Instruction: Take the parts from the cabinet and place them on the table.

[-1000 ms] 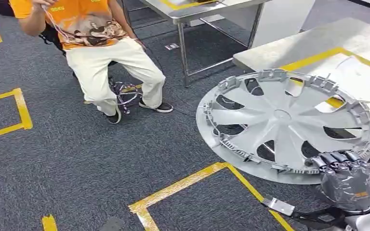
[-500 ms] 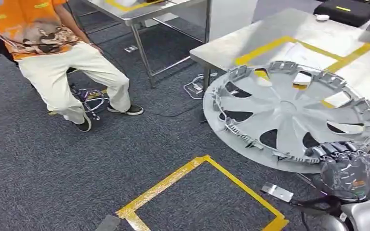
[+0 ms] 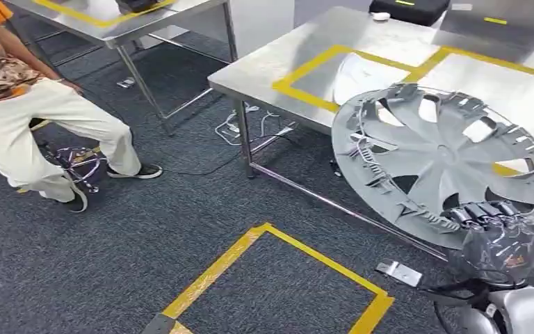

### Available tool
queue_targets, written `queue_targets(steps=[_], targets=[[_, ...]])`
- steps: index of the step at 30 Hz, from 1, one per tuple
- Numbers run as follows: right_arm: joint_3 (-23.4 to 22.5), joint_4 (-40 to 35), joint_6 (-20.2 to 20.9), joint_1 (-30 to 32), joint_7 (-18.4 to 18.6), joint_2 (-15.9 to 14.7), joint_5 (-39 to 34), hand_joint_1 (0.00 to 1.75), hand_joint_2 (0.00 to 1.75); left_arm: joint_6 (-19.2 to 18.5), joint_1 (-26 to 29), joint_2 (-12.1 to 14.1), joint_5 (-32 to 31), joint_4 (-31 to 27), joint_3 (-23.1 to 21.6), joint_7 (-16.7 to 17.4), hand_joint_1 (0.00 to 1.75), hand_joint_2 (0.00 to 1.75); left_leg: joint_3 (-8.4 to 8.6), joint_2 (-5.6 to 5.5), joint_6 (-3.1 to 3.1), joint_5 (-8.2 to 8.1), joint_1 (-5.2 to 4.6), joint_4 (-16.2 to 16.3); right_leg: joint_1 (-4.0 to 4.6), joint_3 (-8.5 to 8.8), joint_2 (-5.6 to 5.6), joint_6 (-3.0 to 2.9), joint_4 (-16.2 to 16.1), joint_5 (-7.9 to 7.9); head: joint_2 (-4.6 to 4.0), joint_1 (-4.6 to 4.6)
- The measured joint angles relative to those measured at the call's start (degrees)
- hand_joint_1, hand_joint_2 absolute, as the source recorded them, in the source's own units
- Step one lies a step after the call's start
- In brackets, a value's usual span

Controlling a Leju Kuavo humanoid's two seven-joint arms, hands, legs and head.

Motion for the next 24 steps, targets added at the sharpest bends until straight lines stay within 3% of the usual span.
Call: queue_targets(steps=[1,2,3,4,5,7,8,9,10,11,12,13,14,17,18,19,20,22,23,24], targets=[[0.00,0.00,0.00,0.13,0.00,0.00,0.00,1.75,1.75,0.00,0.00,0.00,0.00,0.00,0.00,0.09,0.00,1.75,0.05,0.72,0.01,0.04,-0.09,-0.23,-0.06,-0.09,0.70,0.43,-0.34,0.29,-0.02,0.09],[0.04,-0.02,-0.02,0.15,0.00,-0.02,0.02,1.75,1.75,0.00,-0.03,-0.35,0.00,0.00,0.00,0.15,0.00,1.75,0.29,1.79,-0.21,0.60,0.65,-1.76,0.37,-0.38,0.99,0.67,-0.26,0.24,0.00,0.09],[0.09,0.00,-0.02,0.40,0.04,0.00,-0.02,1.75,1.75,0.06,-0.17,-0.13,0.00,-0.02,0.02,0.22,0.00,1.75,0.73,2.78,-0.37,1.02,0.73,-2.34,0.51,-1.34,-2.21,0.81,0.52,-0.47,-0.02,0.26],[0.20,0.02,-0.02,0.09,0.04,-0.02,0.00,1.75,1.75,0.07,-0.19,-0.20,-0.02,0.00,0.02,0.22,0.00,1.75,0.76,3.39,-0.04,1.26,0.67,-2.71,0.65,-2.58,-5.02,1.16,3.16,-2.50,-0.02,0.81],[0.31,0.02,-0.02,-0.12,0.00,-0.02,0.02,1.75,1.75,0.02,-0.08,-0.22,-0.04,0.00,0.02,0.22,0.00,1.75,0.67,4.36,-0.05,1.25,0.59,-2.70,0.61,-4.58,-6.52,1.57,7.58,-4.76,0.00,0.96],[0.57,0.04,-0.02,-0.06,-0.02,-0.02,0.00,1.75,1.75,0.02,0.25,-0.26,-0.09,0.00,0.02,0.33,0.00,1.75,0.68,6.25,-0.08,1.11,0.56,-2.62,0.30,-8.22,-7.37,2.17,15.83,-7.88,0.00,0.94],[0.57,0.09,-0.02,-0.06,0.00,-0.02,0.00,1.75,1.75,0.02,0.28,-0.26,-0.09,0.00,0.04,0.35,0.00,1.75,0.71,7.10,-0.15,1.07,0.58,-2.61,0.17,-8.60,-7.50,2.40,16.70,-7.56,-0.02,0.90],[0.59,0.13,-0.02,-0.05,0.04,-0.02,0.02,1.75,1.75,0.02,0.24,-0.26,-0.09,0.00,0.02,0.35,0.00,1.75,0.76,7.89,-0.28,0.98,0.63,-2.59,0.01,-7.45,-7.75,2.60,14.77,-5.98,-0.02,0.94],[0.63,0.15,-0.02,-0.05,0.04,-0.02,0.02,1.75,1.75,0.02,0.15,-0.35,-0.11,0.00,0.02,0.35,0.00,1.75,0.81,8.55,-0.51,0.83,0.72,-2.47,-0.15,-5.15,-8.18,2.73,10.54,-3.75,-0.02,0.90],[0.70,0.15,-0.02,-0.06,0.07,-0.02,0.02,1.75,1.75,0.02,0.07,-0.44,-0.15,0.00,0.04,0.35,0.00,1.75,0.86,9.21,-0.90,0.57,0.81,-2.20,-0.27,-1.67,-9.32,2.84,4.36,-1.18,-0.02,0.94],[0.77,0.15,-0.02,-0.14,0.11,-0.02,0.04,1.75,1.75,0.02,-0.03,-0.42,-0.18,0.00,0.02,0.41,0.00,1.75,0.91,9.62,-1.39,0.24,0.56,-1.72,-0.22,0.68,-12.25,3.03,-0.10,-0.59,0.00,0.96],[0.85,0.22,-0.02,-0.49,0.15,-0.02,0.09,1.75,1.75,0.02,-0.05,-0.39,-0.20,0.00,0.02,0.55,0.00,1.75,0.69,10.08,-1.80,-0.16,0.12,-1.31,0.29,1.47,-12.62,2.24,-0.43,-1.22,-0.02,1.16],[0.87,0.22,-0.02,-0.67,0.17,-0.02,0.07,1.75,1.75,0.02,-0.04,-0.39,-0.35,0.00,0.02,0.61,0.00,1.75,0.75,10.49,-1.92,-0.20,0.02,-1.13,0.21,1.15,-11.60,1.27,-0.27,-1.06,0.00,0.79],[1.05,0.35,-0.02,-0.78,0.04,-0.04,0.24,1.75,1.75,0.02,-0.28,-0.44,-0.55,0.00,0.04,0.90,0.00,1.75,1.14,11.99,-2.41,-0.51,0.19,-0.96,0.21,0.78,-9.89,0.19,-0.03,-1.09,-0.02,0.77],[1.16,0.35,-0.02,-0.83,0.04,-0.02,0.28,1.75,1.75,0.02,-0.47,-0.46,-0.66,0.00,0.02,0.92,0.00,1.75,1.07,10.64,-2.83,-1.43,0.48,-0.48,0.05,0.88,-9.46,-0.26,-0.11,-0.92,0.00,0.72],[1.24,0.39,0.00,-1.23,0.04,-0.02,0.41,1.75,1.75,0.02,-0.52,-0.46,-0.68,0.00,0.02,0.92,0.00,1.75,0.12,7.97,-2.93,-3.42,0.61,2.09,0.05,0.79,-8.99,-0.55,-0.11,-0.83,-0.02,0.49],[1.48,0.59,0.00,-1.76,0.06,-0.02,0.61,1.75,1.75,-0.02,-0.51,-0.46,-0.70,0.00,0.02,1.03,0.00,1.75,-1.76,6.60,-2.93,-5.91,0.60,6.63,0.09,0.71,-8.46,-0.85,-0.11,-0.76,0.00,0.40],[1.68,1.05,-0.02,-2.64,0.31,-0.02,1.20,1.75,1.75,-0.07,-0.35,-0.46,-0.87,0.00,0.02,1.38,0.00,1.75,-6.10,5.91,-2.85,-9.55,0.56,16.27,0.36,0.68,-7.01,-1.17,-0.08,-0.74,-0.02,0.33],[1.92,1.27,0.00,-3.00,0.33,-0.02,1.38,1.75,1.75,-0.07,-0.30,-0.46,-0.94,0.00,0.02,1.49,0.00,1.75,-6.94,5.90,-2.69,-9.28,0.56,17.65,0.50,0.72,-6.32,-1.19,-0.06,-0.74,-0.02,0.35],[2.08,1.42,0.00,-3.29,0.33,-0.02,1.60,1.75,1.75,-0.07,-0.33,-0.46,-0.94,0.00,0.02,1.55,0.00,1.75,-6.67,5.88,-2.39,-7.76,0.53,16.56,0.64,0.81,-5.80,-1.21,-0.05,-0.75,0.00,0.33]])
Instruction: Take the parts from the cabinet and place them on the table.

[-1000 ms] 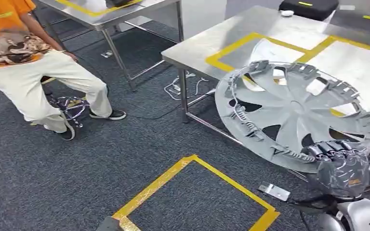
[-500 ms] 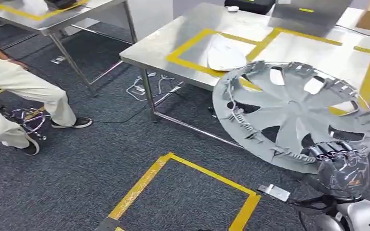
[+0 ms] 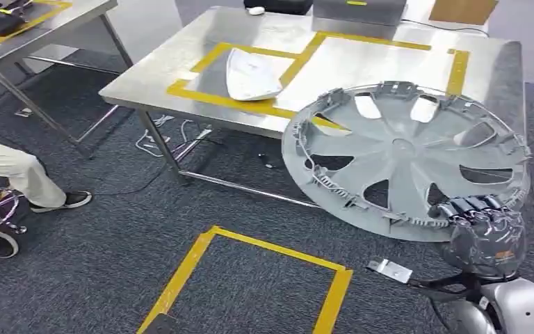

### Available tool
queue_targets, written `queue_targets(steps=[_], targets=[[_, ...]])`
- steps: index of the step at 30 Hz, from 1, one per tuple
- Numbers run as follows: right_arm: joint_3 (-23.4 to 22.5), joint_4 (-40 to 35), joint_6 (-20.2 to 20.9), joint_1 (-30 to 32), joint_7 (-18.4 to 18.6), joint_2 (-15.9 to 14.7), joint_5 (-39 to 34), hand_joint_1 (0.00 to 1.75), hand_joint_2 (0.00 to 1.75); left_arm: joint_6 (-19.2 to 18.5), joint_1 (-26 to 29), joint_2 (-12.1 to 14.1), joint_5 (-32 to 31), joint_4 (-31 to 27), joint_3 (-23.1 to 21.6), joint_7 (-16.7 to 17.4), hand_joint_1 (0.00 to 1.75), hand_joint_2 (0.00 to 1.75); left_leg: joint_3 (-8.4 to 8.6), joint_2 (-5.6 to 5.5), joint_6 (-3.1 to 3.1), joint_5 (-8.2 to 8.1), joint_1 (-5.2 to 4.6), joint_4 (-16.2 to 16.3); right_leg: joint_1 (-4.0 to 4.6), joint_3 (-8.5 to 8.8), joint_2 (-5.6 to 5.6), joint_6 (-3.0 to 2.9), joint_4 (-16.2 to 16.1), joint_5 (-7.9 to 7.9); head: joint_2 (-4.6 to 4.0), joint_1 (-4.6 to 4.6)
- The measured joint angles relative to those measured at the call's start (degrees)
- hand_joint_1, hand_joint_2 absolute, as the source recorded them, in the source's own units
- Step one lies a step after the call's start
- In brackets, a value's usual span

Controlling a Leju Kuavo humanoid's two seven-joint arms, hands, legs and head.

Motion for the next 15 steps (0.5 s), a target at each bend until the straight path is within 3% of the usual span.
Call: queue_targets(steps=[1,3,4,6,8,9,10,11,13,14,15], targets=[[0.09,0.13,0.00,-0.22,-0.02,0.00,0.15,1.75,1.75,0.00,-0.07,0.00,-0.09,0.00,0.00,0.02,0.00,1.75,1.12,-0.05,0.40,2.47,-0.06,-3.17,0.16,0.11,0.44,-0.01,0.00,0.00,-0.02,0.00],[0.24,0.17,0.00,-0.46,-0.31,0.04,1.18,1.75,1.75,0.02,-0.27,0.15,-0.22,0.00,0.00,0.20,0.00,1.75,5.11,-0.91,1.89,8.35,-0.55,-13.59,0.28,0.37,1.11,-0.05,-0.05,-0.05,-0.02,0.00],[0.26,0.20,0.00,-0.60,-0.37,0.13,1.57,1.75,1.75,0.04,-0.33,0.57,-0.22,0.00,0.00,0.35,0.00,1.75,5.82,-1.83,2.60,8.26,-0.74,-15.18,0.43,0.24,1.21,0.04,0.07,-0.07,0.00,0.20],[0.26,0.22,-0.02,-0.84,-0.46,0.15,2.51,1.75,1.75,0.02,-0.37,0.39,-0.24,0.00,0.00,0.70,0.00,1.75,5.71,-1.78,2.25,8.20,-0.93,-16.39,0.16,-0.57,1.55,0.66,0.28,0.18,-0.02,-0.07],[0.26,0.24,-0.02,-0.80,-0.26,0.31,3.06,1.75,1.75,0.02,-0.22,0.39,-0.22,0.00,0.00,0.90,0.00,1.75,5.78,-1.69,2.35,8.48,-0.83,-17.04,0.15,-0.52,1.70,1.34,-0.06,0.35,-0.02,-0.09],[0.26,0.26,0.00,-0.72,-0.26,0.31,3.23,1.75,1.75,0.02,-0.24,0.35,-0.22,0.00,0.00,0.94,0.00,1.75,6.08,-1.35,2.20,8.99,-0.30,-17.84,0.04,-1.19,1.01,1.51,0.42,-0.29,-0.02,-0.09],[0.28,0.26,0.00,-0.79,-0.22,0.31,3.37,1.75,1.75,0.02,-0.31,0.37,-0.22,0.00,0.00,0.94,0.00,1.75,6.11,-1.28,2.39,9.10,-0.32,-18.03,0.14,-1.85,-0.36,1.91,1.89,-1.56,-0.02,0.24],[0.28,0.33,-0.02,-1.11,-0.20,0.31,3.56,1.75,1.75,0.00,-0.31,0.31,-0.22,0.00,0.00,0.94,0.00,1.75,6.01,-1.14,2.49,9.17,-0.31,-18.02,0.00,-3.70,-1.17,2.31,6.12,-4.03,-0.02,0.52],[0.48,0.35,-0.02,-1.13,-0.26,0.31,3.78,1.75,1.75,0.00,-0.10,0.20,-0.22,0.00,0.00,0.98,0.00,1.75,6.00,-0.59,2.49,9.16,-0.32,-17.98,-0.25,-7.59,-1.53,2.92,14.95,-7.69,-0.02,0.46],[0.48,0.46,-0.02,-1.15,-0.24,0.31,3.91,1.75,1.75,0.00,-0.07,0.20,-0.22,0.00,0.02,1.03,0.00,1.75,6.00,-0.39,2.48,9.16,-0.29,-17.96,-0.37,-8.79,-1.55,3.15,17.57,-8.17,-0.02,0.46],[0.48,0.52,-0.02,-1.12,-0.22,0.31,4.00,1.75,1.75,0.02,-0.08,0.20,-0.22,0.00,0.00,1.03,0.00,1.75,6.02,-0.26,2.47,9.15,-0.25,-17.96,-0.52,-8.53,-1.61,3.30,17.07,-7.30,-0.02,0.46]])
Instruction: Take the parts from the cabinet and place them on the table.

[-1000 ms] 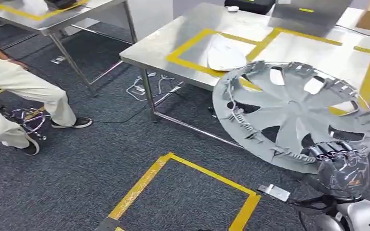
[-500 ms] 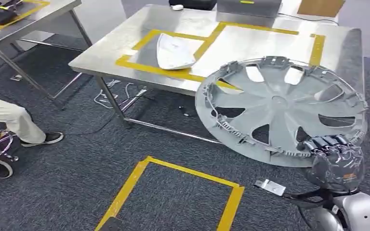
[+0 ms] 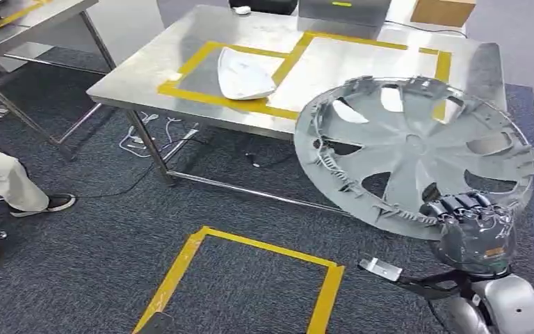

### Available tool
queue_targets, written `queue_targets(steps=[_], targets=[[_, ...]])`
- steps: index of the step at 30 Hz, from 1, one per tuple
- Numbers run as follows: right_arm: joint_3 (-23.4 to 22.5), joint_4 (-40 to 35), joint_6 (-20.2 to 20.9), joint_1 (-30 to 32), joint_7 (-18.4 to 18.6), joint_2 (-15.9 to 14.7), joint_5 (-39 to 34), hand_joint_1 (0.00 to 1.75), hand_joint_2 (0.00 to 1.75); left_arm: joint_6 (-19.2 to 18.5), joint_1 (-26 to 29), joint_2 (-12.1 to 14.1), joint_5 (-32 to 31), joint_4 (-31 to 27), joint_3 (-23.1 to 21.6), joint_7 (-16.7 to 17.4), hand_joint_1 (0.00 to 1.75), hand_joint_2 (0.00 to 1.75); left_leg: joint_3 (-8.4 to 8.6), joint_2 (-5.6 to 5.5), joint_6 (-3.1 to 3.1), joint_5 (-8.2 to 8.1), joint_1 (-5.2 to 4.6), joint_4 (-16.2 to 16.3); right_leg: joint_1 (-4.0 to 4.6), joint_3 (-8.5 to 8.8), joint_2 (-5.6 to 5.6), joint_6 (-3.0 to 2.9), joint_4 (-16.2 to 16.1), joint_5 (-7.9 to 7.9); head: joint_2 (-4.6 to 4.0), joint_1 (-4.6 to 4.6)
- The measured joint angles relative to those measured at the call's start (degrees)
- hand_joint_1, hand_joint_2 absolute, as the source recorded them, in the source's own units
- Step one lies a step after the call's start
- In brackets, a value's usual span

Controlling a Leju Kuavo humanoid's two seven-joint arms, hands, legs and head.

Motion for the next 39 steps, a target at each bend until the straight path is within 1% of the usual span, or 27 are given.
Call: queue_targets(steps=[1,3,4,5,6,9,11,12,14,15,16,18,19,20,21,24,26,27,29,30,31,32,34,35,36,37,39], targets=[[0.00,0.02,0.02,0.00,0.00,0.00,0.04,1.75,1.75,0.00,-0.05,-0.04,0.04,0.00,0.00,-0.02,0.00,1.75,0.01,0.07,-0.10,-0.05,0.10,0.06,-0.15,1.64,-0.12,0.15,-3.10,2.06,0.00,0.00],[0.00,0.02,0.00,-0.03,-0.04,0.00,0.04,1.75,1.75,0.02,-0.16,-0.17,0.07,0.00,0.00,-0.07,0.00,1.75,0.03,0.09,-0.70,-0.34,0.34,0.48,-0.52,7.58,-0.82,0.50,-14.10,6.92,0.00,0.02],[0.00,0.06,0.02,-0.19,-0.04,0.00,0.09,1.75,1.75,0.02,-0.18,-0.11,0.07,-0.02,0.00,-0.07,0.00,1.75,-0.12,0.09,-1.21,-0.54,0.07,0.76,-0.31,9.06,-1.13,0.62,-16.52,5.73,0.02,0.04],[0.04,0.09,0.00,-0.31,-0.11,0.00,0.11,1.75,1.75,0.04,-0.20,-0.13,0.13,0.00,0.00,-0.07,0.00,1.75,-0.40,0.09,-1.48,-0.65,-0.13,1.40,-0.23,9.40,-0.62,-0.48,-16.99,6.19,0.00,0.18],[0.04,0.13,0.00,-0.35,-0.15,0.00,0.13,1.75,1.75,0.07,-0.18,-0.13,0.15,0.00,0.00,-0.07,0.00,1.75,-0.46,0.12,-1.73,-0.51,-0.11,1.18,-0.18,9.15,-0.63,-0.94,-16.64,6.09,0.02,0.02],[0.09,0.13,0.00,-0.32,-0.35,0.00,0.09,1.75,1.75,0.09,-0.25,-0.11,0.37,0.00,0.02,-0.15,0.00,1.75,-0.41,0.17,-2.30,-0.47,0.08,1.26,-0.09,9.07,-0.47,-1.88,-16.70,6.35,0.00,0.07],[0.09,0.13,0.00,-0.39,-0.37,0.09,0.04,1.75,1.75,0.20,-0.31,-0.11,0.48,0.00,0.00,-0.24,0.00,1.75,-1.01,0.02,-2.69,-2.11,0.19,2.86,-0.22,9.16,-0.54,-2.32,-16.79,6.45,0.02,-0.11],[0.09,0.13,0.00,-0.38,-0.41,0.09,0.02,1.75,1.75,0.26,-0.34,-0.11,0.50,0.00,0.00,-0.30,0.00,1.75,-2.43,0.02,-2.88,-4.41,0.20,6.40,-0.19,9.14,-0.55,-2.71,-16.78,6.46,0.00,-0.20],[0.07,0.13,0.00,-0.35,-0.59,0.09,-0.11,1.75,1.75,0.28,-0.23,-0.11,0.59,0.00,0.00,-0.33,0.00,1.75,-6.77,0.01,-3.05,-9.12,0.22,16.86,0.03,9.10,-0.49,-2.98,-16.76,6.46,0.00,-0.22],[0.07,0.13,0.00,-0.31,-0.63,0.11,-0.11,1.75,1.75,0.28,-0.17,-0.11,0.59,0.00,0.00,-0.33,0.00,1.75,-8.00,0.01,-2.99,-9.84,0.21,19.74,0.13,9.11,-0.39,-3.02,-16.75,6.44,0.02,-0.19],[0.09,0.13,0.00,-0.24,-0.70,0.11,-0.09,1.75,1.75,0.28,-0.16,-0.11,0.61,0.00,0.00,-0.33,0.00,1.75,-8.16,0.00,-2.85,-9.25,0.20,19.98,0.24,9.17,-0.23,-3.04,-16.74,6.43,0.00,-0.22],[0.09,0.13,0.00,-0.20,-0.72,0.11,-0.13,1.75,1.75,0.28,-0.21,-0.11,0.61,0.00,0.00,-0.33,0.00,1.75,-5.08,-0.03,-2.10,-4.58,0.09,13.11,0.51,9.35,0.12,-3.04,-16.74,6.41,0.00,-0.22],[0.09,0.13,0.02,-0.22,-0.72,0.13,-0.11,1.75,1.75,0.31,-0.23,-0.09,0.61,0.00,0.00,-0.33,0.00,1.75,-2.55,-0.16,-1.46,-1.71,-0.11,7.42,0.66,9.52,0.26,-3.06,-16.74,6.39,0.00,-0.22],[0.09,0.13,0.00,-0.21,-0.72,0.20,-0.13,1.75,1.75,0.37,-0.22,0.04,0.63,0.00,0.02,-0.33,0.00,1.75,-0.76,-0.57,-0.62,-0.41,-0.40,3.03,0.60,9.53,0.30,-3.08,-16.78,6.36,0.02,-0.15],[0.07,0.13,0.00,-0.34,-0.70,0.20,-0.15,1.75,1.75,0.39,-0.24,0.20,0.63,0.00,0.02,-0.33,0.00,1.75,-0.39,-0.69,-0.35,-0.78,-0.42,2.31,1.11,9.15,0.31,-2.84,-16.49,6.30,0.00,0.00],[0.07,0.13,0.00,-0.29,-0.81,0.20,-0.15,1.75,1.75,0.59,-0.21,0.04,0.66,0.00,0.02,-0.39,0.00,1.75,-0.52,-0.66,-0.58,-0.96,-0.79,1.67,0.46,8.74,0.43,-1.99,-16.75,6.71,0.00,-0.19],[0.07,0.13,0.00,-0.10,-0.92,0.31,-0.22,1.75,1.75,0.79,-0.33,0.04,0.68,0.00,0.04,-0.42,0.00,1.75,-0.19,-0.54,-0.41,-0.21,-0.11,0.54,0.46,8.08,0.24,-1.34,-15.98,5.81,0.00,-0.13],[-0.07,0.13,0.00,-0.25,-1.03,0.28,-0.24,1.75,1.75,0.96,-0.47,0.02,0.72,0.00,0.06,-0.52,0.00,1.75,-0.29,-0.55,-0.13,-0.14,-0.05,0.51,0.43,6.79,0.10,-0.98,-13.35,3.90,0.00,0.16],[-0.15,0.13,0.00,-0.22,-1.03,0.31,-0.31,1.75,1.75,0.96,-0.43,-0.09,0.83,0.00,0.06,-0.76,0.00,1.75,-0.34,-0.50,-0.12,-0.16,-0.08,0.51,0.30,2.81,0.10,-0.46,-4.40,-0.30,0.02,0.11],[-0.15,0.13,0.00,-0.15,-1.20,0.31,-0.33,1.75,1.75,0.96,-0.36,-0.11,0.85,0.00,0.06,-0.83,0.00,1.75,-0.36,-0.43,-0.12,-0.17,-0.09,0.53,0.30,0.96,0.09,-0.23,-0.50,-1.57,0.00,0.13],[-0.15,0.15,0.00,-0.08,-1.22,0.31,-0.41,1.75,1.75,0.96,-0.32,-0.11,0.96,0.00,0.11,-0.85,0.00,1.75,-0.34,-0.36,-0.13,-0.17,-0.08,0.54,0.23,0.11,0.05,-0.06,1.20,-1.43,0.02,0.15],[-0.15,0.15,0.00,-0.06,-1.22,0.31,-0.42,1.75,1.75,0.96,-0.33,-0.11,1.01,0.00,0.11,-0.85,0.00,1.75,-0.33,-0.35,-0.16,-0.19,-0.08,0.58,0.12,0.61,-0.01,0.06,0.11,-0.11,0.00,0.09],[-0.17,0.20,0.00,-0.06,-1.29,0.31,-0.42,1.75,1.75,0.96,-0.39,-0.17,1.03,0.00,0.11,-0.92,0.00,1.75,-0.28,-0.35,-0.50,-0.42,0.07,0.86,-0.13,5.25,-0.34,0.18,-9.24,5.24,0.02,0.13],[-0.17,0.20,0.00,-0.15,-1.31,0.28,-0.42,1.75,1.75,0.96,-0.40,-0.17,1.03,0.00,0.11,-0.92,0.00,1.75,-0.31,-0.37,-0.92,-0.68,-0.01,1.23,-0.30,7.75,-0.75,0.32,-14.41,6.92,0.02,0.18],[-0.17,0.20,0.00,-0.36,-1.33,0.31,-0.42,1.75,1.75,0.98,-0.41,-0.11,1.03,0.00,0.11,-0.94,0.00,1.75,-0.56,-0.40,-1.25,-0.89,-0.42,1.58,0.03,8.66,-0.76,0.21,-15.64,5.67,0.00,0.22],[-0.17,0.17,-0.02,-0.42,-1.33,0.33,-0.46,1.75,1.75,1.01,-0.43,-0.11,1.03,0.00,0.11,-0.92,0.00,1.75,-0.90,-0.43,-1.51,-0.90,-0.49,1.96,-0.11,9.00,-0.51,-0.93,-15.99,5.63,0.00,0.07],[-0.15,0.20,0.00,-0.09,-1.55,0.33,-0.37,1.75,1.75,0.98,-0.41,-0.09,1.01,0.00,0.11,-0.94,0.00,1.75,-0.85,-0.41,-1.77,-0.76,-0.44,1.78,0.12,8.80,-0.44,-1.47,-15.84,5.56,0.00,-0.04]])
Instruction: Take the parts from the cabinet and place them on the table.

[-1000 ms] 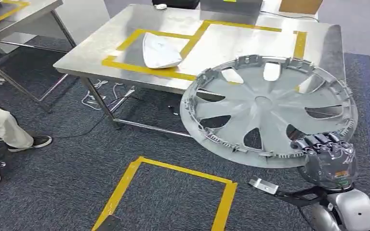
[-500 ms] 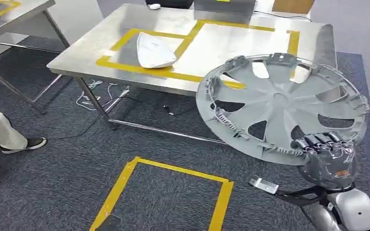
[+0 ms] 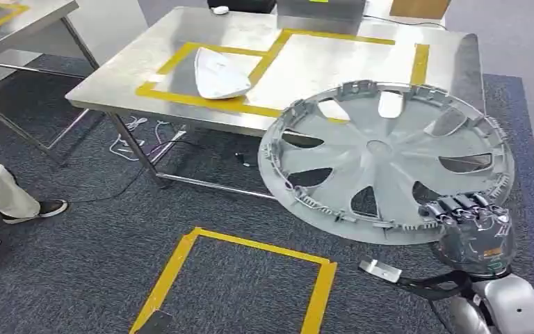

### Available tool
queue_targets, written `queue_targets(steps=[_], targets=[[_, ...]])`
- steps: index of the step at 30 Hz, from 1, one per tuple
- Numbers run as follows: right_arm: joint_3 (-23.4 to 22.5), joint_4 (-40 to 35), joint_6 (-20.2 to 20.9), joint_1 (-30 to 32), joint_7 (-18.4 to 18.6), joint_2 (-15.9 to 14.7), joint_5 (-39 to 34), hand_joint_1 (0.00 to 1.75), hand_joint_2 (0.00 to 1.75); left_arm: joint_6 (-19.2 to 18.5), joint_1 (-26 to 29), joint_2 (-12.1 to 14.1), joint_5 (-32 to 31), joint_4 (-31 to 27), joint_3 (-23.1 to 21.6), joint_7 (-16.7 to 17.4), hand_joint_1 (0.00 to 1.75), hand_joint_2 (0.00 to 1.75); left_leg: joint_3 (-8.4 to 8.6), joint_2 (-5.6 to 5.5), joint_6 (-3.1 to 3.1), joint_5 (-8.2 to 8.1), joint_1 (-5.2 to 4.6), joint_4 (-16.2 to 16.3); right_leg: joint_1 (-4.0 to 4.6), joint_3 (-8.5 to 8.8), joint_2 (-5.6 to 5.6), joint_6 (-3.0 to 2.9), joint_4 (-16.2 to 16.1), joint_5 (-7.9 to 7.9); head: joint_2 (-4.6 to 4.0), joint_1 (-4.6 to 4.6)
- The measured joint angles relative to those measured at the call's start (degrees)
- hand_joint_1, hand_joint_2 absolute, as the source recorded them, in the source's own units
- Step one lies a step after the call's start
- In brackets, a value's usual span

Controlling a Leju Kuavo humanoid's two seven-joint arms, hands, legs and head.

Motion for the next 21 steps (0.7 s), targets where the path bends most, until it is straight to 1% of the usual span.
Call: queue_targets(steps=[1,2,3,4,5,6,7,8,9,10,11,12,13,14,16,17,18,19,20,21], targets=[[0.00,0.00,0.00,0.02,-0.04,0.00,0.00,1.75,1.75,0.00,-0.10,0.02,0.00,0.00,0.00,0.00,0.00,1.75,0.01,0.00,-0.24,-0.17,0.12,0.19,-0.07,0.06,0.00,-0.46,-0.13,0.10,0.00,0.09],[0.00,0.00,-0.02,-0.03,-0.02,0.07,-0.02,1.75,1.75,0.00,-0.19,0.02,0.00,0.00,0.00,0.00,0.00,1.75,-0.19,-0.02,-0.61,-0.92,0.23,0.84,-0.26,0.27,-0.08,-0.81,-0.28,0.18,0.00,0.09],[-0.02,0.00,0.00,-0.09,0.02,0.07,-0.02,1.75,1.75,0.00,-0.23,0.02,-0.02,0.00,0.00,0.00,0.00,1.75,-1.08,-0.02,-0.85,-2.50,0.23,3.05,-0.26,0.37,-0.13,-1.18,-0.28,0.07,0.00,-0.20],[-0.07,0.00,0.00,-0.15,0.09,0.07,-0.07,1.75,1.75,0.00,-0.24,0.02,0.00,0.00,0.00,0.00,0.00,1.75,-2.82,-0.01,-1.03,-4.61,0.28,7.02,-0.22,0.40,-0.17,-1.47,-0.27,-0.01,0.00,-0.17],[-0.07,0.00,0.00,-0.18,0.18,0.09,-0.09,1.75,1.75,0.00,-0.19,0.02,0.00,0.00,0.00,0.00,0.00,1.75,-5.11,-0.01,-1.14,-6.82,0.33,12.10,-0.14,0.43,-0.15,-1.63,-0.26,-0.07,0.02,-0.24],[-0.07,0.00,0.00,-0.21,0.20,0.09,-0.11,1.75,1.75,0.00,-0.13,0.02,-0.02,0.00,0.00,0.00,0.00,1.75,-7.12,-0.01,-1.17,-8.14,0.34,16.26,-0.06,0.51,-0.10,-1.73,-0.25,-0.14,0.00,-0.22],[-0.07,0.04,0.00,-0.19,0.15,0.09,-0.11,1.75,1.75,-0.02,-0.09,0.02,0.00,0.00,0.00,0.00,0.00,1.75,-8.30,-0.02,-1.12,-8.19,0.34,18.44,0.02,0.64,-0.01,-1.82,-0.24,-0.21,0.02,-0.22],[-0.07,0.20,0.00,-0.20,0.13,0.09,-0.11,1.75,1.75,-0.07,-0.10,0.02,-0.02,0.00,0.00,0.00,0.00,1.75,-8.05,-0.02,-0.90,-6.50,0.33,17.42,0.10,0.91,0.10,-1.91,-0.24,-0.37,0.00,-0.22],[-0.07,0.28,0.00,-0.21,0.15,0.09,-0.11,1.75,1.75,-0.07,-0.14,0.02,-0.04,0.00,0.00,0.00,0.00,1.75,-6.99,-0.04,-0.60,-4.18,0.31,14.50,0.20,1.16,0.23,-1.87,-0.24,-0.51,0.00,-0.24],[-0.07,0.37,0.00,-0.22,0.15,0.09,-0.09,1.75,1.75,-0.04,-0.15,0.02,-0.20,0.00,0.00,0.00,0.00,1.75,-4.98,-0.08,-0.13,-1.10,0.22,9.54,0.33,1.58,0.32,-1.83,-0.25,-0.75,0.00,-0.20],[-0.07,0.42,0.00,-0.25,0.15,0.09,-0.09,1.75,1.75,-0.04,-0.14,0.04,-0.20,0.00,0.00,0.00,0.00,1.75,-2.89,-0.15,0.49,1.65,0.06,4.34,0.40,2.00,0.37,-1.78,-0.25,-1.01,0.00,-0.24],[-0.07,0.44,0.00,-0.32,0.17,0.09,-0.11,1.75,1.75,-0.04,-0.16,0.17,-0.20,0.00,0.00,0.02,0.00,1.75,-1.80,-0.22,0.94,1.10,-0.12,2.84,0.50,2.02,0.36,-1.63,-0.32,-1.17,0.02,-0.04],[-0.07,0.48,0.00,-0.49,0.22,0.09,-0.11,1.75,1.75,-0.04,-0.18,0.17,-0.20,0.00,0.00,0.02,0.00,1.75,-1.50,-0.18,0.98,1.15,-0.22,1.38,0.62,1.80,0.57,-1.35,-0.17,-1.24,0.00,-0.18],[-0.07,0.48,0.00,-0.60,0.24,0.09,-0.11,1.75,1.75,-0.04,-0.28,0.17,-0.22,0.00,0.00,0.02,0.00,1.75,-1.52,-0.16,1.00,0.69,-0.28,1.06,0.55,1.47,0.51,-1.03,-0.20,-1.07,0.00,-0.11],[-0.04,0.57,0.00,-0.64,0.24,0.09,-0.07,1.75,1.75,-0.04,-0.23,0.17,-0.22,0.00,0.00,0.02,0.00,1.75,-1.56,-0.19,1.13,0.68,-0.33,0.63,0.47,1.62,0.41,-0.44,-0.70,-1.01,0.02,-0.20],[-0.02,0.61,0.00,-0.60,0.24,0.11,-0.04,1.75,1.75,-0.02,-0.24,0.04,-0.17,0.00,0.02,0.02,0.00,1.75,-0.81,-0.13,1.21,1.11,0.40,-0.55,0.36,1.03,0.42,-0.13,-0.39,-1.73,0.00,-0.13],[-0.02,0.70,-0.02,-0.61,0.24,0.11,-0.07,1.75,1.75,0.00,-0.30,0.02,-0.17,0.00,0.02,0.02,0.00,1.75,-0.50,-0.13,1.44,1.18,0.35,-0.95,0.49,0.54,0.30,0.12,1.13,-2.55,0.00,0.07],[-0.02,0.74,-0.02,-0.76,0.28,0.11,-0.09,1.75,1.75,0.00,-0.42,-0.04,-0.18,0.00,0.02,0.02,0.00,1.75,-0.49,-0.14,1.57,1.19,0.37,-0.95,0.43,-1.21,0.32,0.26,4.64,-4.23,0.00,0.18],[-0.04,0.77,0.00,-0.88,0.31,0.11,-0.11,1.75,1.75,-0.02,-0.42,-0.11,-0.17,0.00,0.02,0.02,0.00,1.75,-0.47,-0.14,1.60,1.17,0.38,-0.90,0.36,-3.69,0.28,0.54,9.32,-5.99,0.00,0.33],[-0.02,0.79,-0.02,-0.88,0.31,0.11,-0.11,1.75,1.75,-0.02,-0.38,-0.20,-0.17,0.00,0.02,0.02,0.00,1.75,-0.45,-0.11,1.67,1.10,0.37,-0.90,0.30,-6.20,0.29,0.79,13.71,-7.46,0.00,0.24]])
